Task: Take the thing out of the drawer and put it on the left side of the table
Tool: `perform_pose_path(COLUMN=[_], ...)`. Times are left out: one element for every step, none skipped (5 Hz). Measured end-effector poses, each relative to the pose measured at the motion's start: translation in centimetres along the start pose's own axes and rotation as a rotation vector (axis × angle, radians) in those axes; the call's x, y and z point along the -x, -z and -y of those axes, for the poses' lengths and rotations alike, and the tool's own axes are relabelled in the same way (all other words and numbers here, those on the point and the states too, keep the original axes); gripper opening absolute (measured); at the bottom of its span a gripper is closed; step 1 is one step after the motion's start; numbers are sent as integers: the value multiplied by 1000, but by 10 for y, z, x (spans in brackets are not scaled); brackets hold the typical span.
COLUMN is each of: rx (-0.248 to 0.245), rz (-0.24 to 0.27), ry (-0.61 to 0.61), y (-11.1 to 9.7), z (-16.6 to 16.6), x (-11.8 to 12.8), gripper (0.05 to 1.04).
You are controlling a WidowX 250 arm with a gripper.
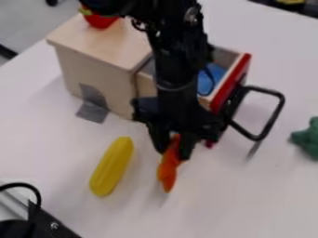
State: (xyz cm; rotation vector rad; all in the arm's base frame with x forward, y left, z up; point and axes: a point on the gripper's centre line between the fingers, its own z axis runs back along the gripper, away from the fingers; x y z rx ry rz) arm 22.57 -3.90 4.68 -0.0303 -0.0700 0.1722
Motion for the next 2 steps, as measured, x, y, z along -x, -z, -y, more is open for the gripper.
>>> perform_pose_path(rx=[-9, -2], rz=[6, 44], ry=[6, 21], y=[-1, -17], z=[-1, -1], x=[0, 0], gripper=[916, 1005])
